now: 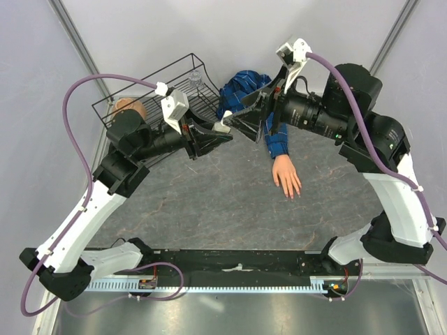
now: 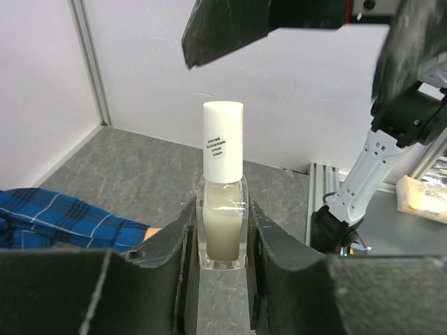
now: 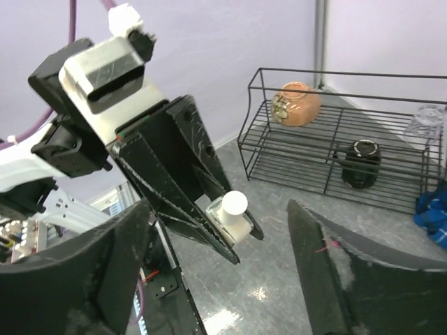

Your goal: Paint the nails

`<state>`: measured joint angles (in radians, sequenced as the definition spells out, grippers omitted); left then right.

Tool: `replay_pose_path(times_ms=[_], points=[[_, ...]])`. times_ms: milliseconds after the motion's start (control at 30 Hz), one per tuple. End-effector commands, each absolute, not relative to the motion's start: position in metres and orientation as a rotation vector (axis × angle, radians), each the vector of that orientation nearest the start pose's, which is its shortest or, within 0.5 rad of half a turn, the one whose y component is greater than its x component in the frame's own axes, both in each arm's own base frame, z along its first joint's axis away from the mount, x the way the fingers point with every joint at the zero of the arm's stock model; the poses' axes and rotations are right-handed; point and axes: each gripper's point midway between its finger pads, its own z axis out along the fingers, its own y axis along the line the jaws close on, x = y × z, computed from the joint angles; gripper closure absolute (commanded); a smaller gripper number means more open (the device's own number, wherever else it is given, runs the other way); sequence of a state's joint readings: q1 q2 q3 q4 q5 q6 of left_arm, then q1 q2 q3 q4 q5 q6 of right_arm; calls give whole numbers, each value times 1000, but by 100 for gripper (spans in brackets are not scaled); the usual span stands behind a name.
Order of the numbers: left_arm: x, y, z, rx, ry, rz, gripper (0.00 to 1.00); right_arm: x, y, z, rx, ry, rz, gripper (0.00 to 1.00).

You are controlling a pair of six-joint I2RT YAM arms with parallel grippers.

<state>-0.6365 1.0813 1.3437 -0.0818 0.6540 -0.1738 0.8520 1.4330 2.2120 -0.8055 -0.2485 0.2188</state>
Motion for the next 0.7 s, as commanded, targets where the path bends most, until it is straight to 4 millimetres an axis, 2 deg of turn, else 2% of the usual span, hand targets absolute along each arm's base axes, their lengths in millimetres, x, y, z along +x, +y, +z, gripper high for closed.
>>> replay_pose_path(times_ms=[0, 33, 167, 467, 667], points=[[200, -278, 479, 896, 1175, -1000, 98, 200, 296, 545, -632, 1607, 1009, 20], [201, -278, 479, 898, 1176, -996, 98, 199, 299, 541, -637, 1625, 1020, 28], [203, -278, 476, 913, 1184, -982, 98, 197, 307, 529, -663, 1668, 1053, 40], [199, -278, 475, 930, 1180, -985, 98, 200, 314, 518, -677, 1700, 1052, 43], [195, -279, 475, 947, 1175, -1006, 98, 203, 318, 517, -686, 1699, 1056, 57]])
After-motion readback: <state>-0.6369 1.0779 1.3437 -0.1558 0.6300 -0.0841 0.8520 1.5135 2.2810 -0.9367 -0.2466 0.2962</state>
